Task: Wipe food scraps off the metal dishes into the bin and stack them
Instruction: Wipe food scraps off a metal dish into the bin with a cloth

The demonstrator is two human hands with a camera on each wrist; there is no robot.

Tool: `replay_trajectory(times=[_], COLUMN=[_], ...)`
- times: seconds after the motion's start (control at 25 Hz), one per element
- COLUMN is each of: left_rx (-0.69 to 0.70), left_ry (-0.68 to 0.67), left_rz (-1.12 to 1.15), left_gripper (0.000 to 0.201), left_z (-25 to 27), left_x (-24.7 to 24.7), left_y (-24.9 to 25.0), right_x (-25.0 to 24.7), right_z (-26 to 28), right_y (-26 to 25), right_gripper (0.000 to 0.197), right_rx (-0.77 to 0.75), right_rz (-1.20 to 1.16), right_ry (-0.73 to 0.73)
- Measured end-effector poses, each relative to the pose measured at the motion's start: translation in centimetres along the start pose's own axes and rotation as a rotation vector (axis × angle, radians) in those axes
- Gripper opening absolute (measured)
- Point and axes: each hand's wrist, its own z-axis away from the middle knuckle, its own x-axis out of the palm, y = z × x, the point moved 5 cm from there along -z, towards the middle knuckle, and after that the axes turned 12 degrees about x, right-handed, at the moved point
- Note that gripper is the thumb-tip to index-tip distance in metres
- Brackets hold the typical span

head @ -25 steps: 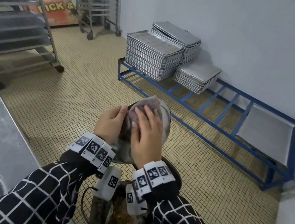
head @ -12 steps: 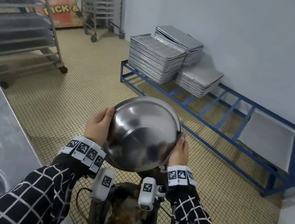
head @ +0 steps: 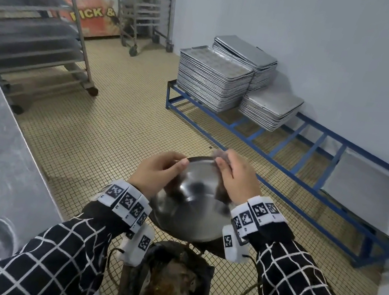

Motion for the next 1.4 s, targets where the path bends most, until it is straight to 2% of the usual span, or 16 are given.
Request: replay_trajectory(times=[0.12,0.24,0.32,0.44,0.52,0.6,0.72,0.84,0.92,1.0,1.04,1.12,1.2,1.28,1.4], left_rx=[0.048,0.032,0.018,0.017,0.015,-0.003,-0.060,-0.083,-0.093,-0.077,-0.064,-0.029,-0.007,-0.010,-0.036], left_ry=[0.079,0.185,0.239,0.306,0.306,0.312,0.374,0.451,0.462,0.443,0.423,0.396,0.394,0.395,0.428], left_rz=[-0.132,-0.158,-0.150,-0.024,0.003,0.034,0.109,0.129,0.112,0.080,0.061,0.025,0.018,0.056,0.105], left_gripper=[0.024,0.029,0.029,0.034,0.037,0.038,0.034,0.030,0.031,0.038,0.041,0.042,0.043,0.041,0.043], left_z=[-0.5,-0.9,-1.0,-1.5,-1.7,-1.6,-1.3,-1.4,-1.5,-1.6,-1.8,-2.0,-2.1,-2.0,-1.7], left_x=[-0.3,-1.1,-1.2,-1.6,-1.9,-2.2,-2.9,-3.7,-3.7,-3.3,-3.0,-2.5,-2.4,-2.5,-2.9], left_y=[0.8,0.3,0.4,0.7,0.7,0.5,0.0,-0.5,-0.4,-0.1,0.2,0.6,0.9,1.1,0.7], right_x=[0.7,1.0,1.9,3.5,3.2,2.4,2.2,2.4,1.6,1.3,1.7,3.2,4.4,3.9,2.9], right_z=[-0.4,0.7,2.2,3.8,3.5,2.7,2.0,2.7,3.3,3.0,2.7,2.1,1.8,1.1,0.1], right_y=[-1.6,-3.0,-4.4,-5.0,-4.0,-2.0,1.9,3.8,2.5,-0.5,-2.3,-5.2,-6.3,-5.6,-1.8], right_gripper=[0.028,0.030,0.035,0.031,0.034,0.035,0.034,0.034,0.030,0.024,0.024,0.032,0.041,0.043,0.038], right_rx=[-0.100,-0.115,-0.186,-0.271,-0.191,-0.008,0.238,0.360,0.320,0.171,0.078,-0.086,-0.165,-0.092,0.133], right_rz=[0.011,-0.088,-0.110,-0.040,-0.027,-0.192,-0.419,-0.405,-0.438,-0.426,-0.385,-0.210,-0.002,0.008,-0.356], right_ry=[0.037,0.239,0.333,0.406,0.463,0.482,0.395,0.345,0.431,0.495,0.474,0.401,0.416,0.488,0.537])
